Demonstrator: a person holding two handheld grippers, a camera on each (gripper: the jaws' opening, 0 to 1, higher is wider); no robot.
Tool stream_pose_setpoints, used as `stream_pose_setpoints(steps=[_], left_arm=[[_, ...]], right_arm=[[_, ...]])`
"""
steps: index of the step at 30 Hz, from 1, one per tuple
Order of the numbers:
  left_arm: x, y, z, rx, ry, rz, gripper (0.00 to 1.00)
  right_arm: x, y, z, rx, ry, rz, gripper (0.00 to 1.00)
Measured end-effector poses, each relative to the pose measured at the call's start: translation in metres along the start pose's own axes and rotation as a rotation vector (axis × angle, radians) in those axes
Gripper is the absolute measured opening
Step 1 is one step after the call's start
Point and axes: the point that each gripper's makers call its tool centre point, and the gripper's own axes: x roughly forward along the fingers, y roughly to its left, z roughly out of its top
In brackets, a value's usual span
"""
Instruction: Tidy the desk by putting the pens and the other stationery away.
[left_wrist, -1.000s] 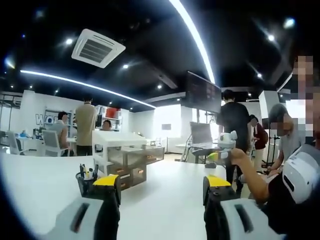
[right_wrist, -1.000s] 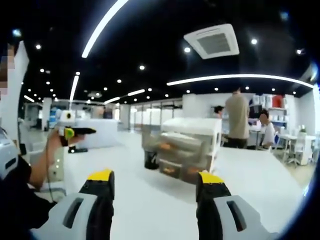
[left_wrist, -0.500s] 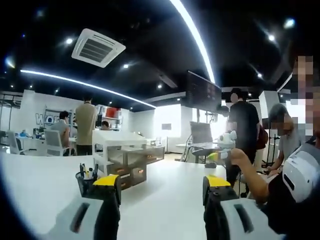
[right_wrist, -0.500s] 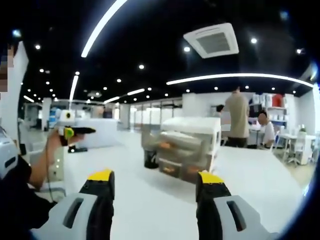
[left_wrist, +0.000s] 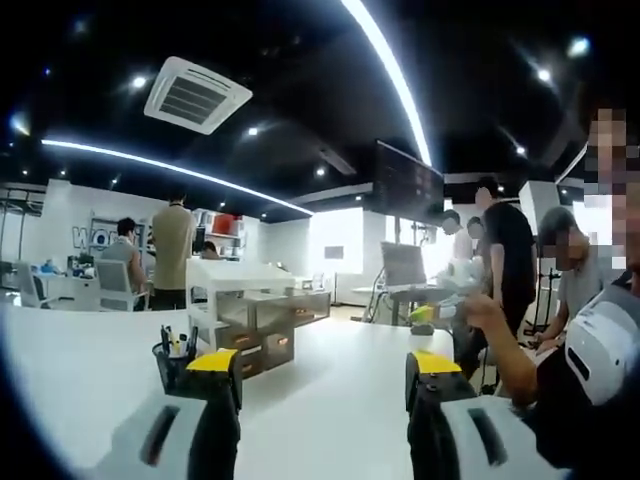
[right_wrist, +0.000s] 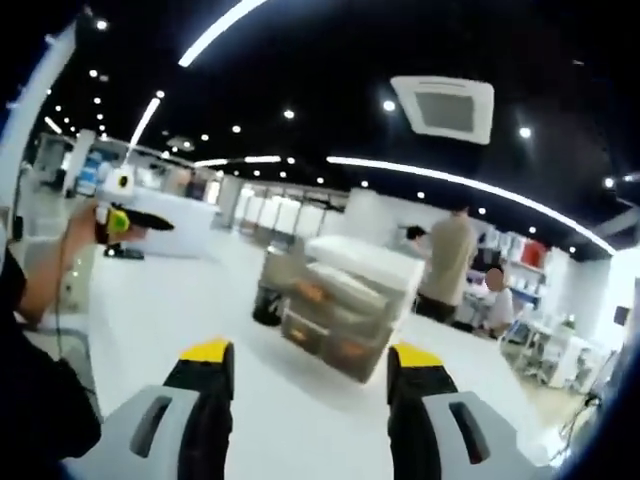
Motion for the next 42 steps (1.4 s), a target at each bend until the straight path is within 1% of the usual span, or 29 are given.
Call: stream_pose_setpoints(steps=[3, 8, 11, 13, 16, 18, 21, 23, 24, 25, 26, 30, 31, 32, 33, 35, 37, 38, 42], left_arm=[[0.0, 0.001, 0.0, -0.001, 0.0, 0.0, 0.66], [-0.001, 0.0, 0.0, 0.001, 0.002, 0.002, 0.66], [-0.002, 0.0, 0.001, 0.002, -0.003, 0.004, 0.66], [-0.002, 0.001, 0.002, 0.002, -0.003, 0.004, 0.66], [-0.001, 0.0, 0.001, 0.002, -0.001, 0.001, 0.66], [-0.001, 0.001, 0.001, 0.002, 0.001, -0.001, 0.66], [-0.001, 0.001, 0.001, 0.002, -0.001, -0.002, 0.66], [-0.001, 0.001, 0.001, 0.002, -0.003, -0.001, 0.66], [-0.001, 0.001, 0.001, 0.002, -0.004, 0.0, 0.66], [-0.001, 0.001, 0.001, 0.003, -0.003, 0.001, 0.66], [-0.002, 0.001, 0.001, 0.004, -0.003, 0.001, 0.66], [-0.001, 0.001, 0.0, 0.003, -0.003, 0.001, 0.66], [-0.001, 0.002, 0.0, 0.002, -0.003, 0.0, 0.66], [-0.001, 0.002, 0.0, 0.002, -0.003, 0.0, 0.66], [-0.002, 0.003, 0.0, 0.003, -0.002, 0.0, 0.66], [-0.002, 0.003, 0.0, 0.002, -0.003, 0.0, 0.66], [-0.002, 0.004, 0.0, 0.003, -0.005, 0.001, 0.66], [-0.003, 0.004, 0.001, 0.003, -0.005, 0.002, 0.66], [-0.004, 0.005, 0.001, 0.004, -0.008, 0.003, 0.66]], right_arm=[[0.001, 0.001, 0.008, -0.069, 0.002, -0.034, 0.56], [0.005, 0.002, 0.018, -0.158, 0.024, -0.066, 0.56], [0.008, 0.005, 0.024, -0.212, 0.04, -0.063, 0.56], [0.009, 0.008, 0.027, -0.227, 0.043, -0.06, 0.55], [0.015, 0.012, 0.035, -0.265, 0.04, -0.052, 0.51], [0.018, 0.014, 0.036, -0.276, 0.042, -0.046, 0.51], [0.026, 0.016, 0.038, -0.335, 0.062, -0.048, 0.49], [0.032, 0.017, 0.038, -0.386, 0.073, -0.06, 0.45], [0.037, 0.018, 0.037, -0.398, 0.08, -0.064, 0.4], [0.04, 0.018, 0.036, -0.421, 0.091, -0.071, 0.38], [0.043, 0.018, 0.036, -0.436, 0.094, -0.076, 0.38], [0.057, 0.017, 0.036, -0.553, 0.115, -0.118, 0.38], [0.062, 0.019, 0.035, -0.596, 0.126, -0.124, 0.38], [0.065, 0.019, 0.034, -0.614, 0.13, -0.128, 0.38], [0.07, 0.021, 0.033, -0.652, 0.137, -0.136, 0.38], [0.076, 0.024, 0.03, -0.69, 0.156, -0.138, 0.37], [0.085, 0.027, 0.028, -0.76, 0.174, -0.15, 0.37], [0.086, 0.026, 0.028, -0.77, 0.176, -0.154, 0.37], [0.097, 0.027, 0.026, -0.912, 0.215, -0.196, 0.32]])
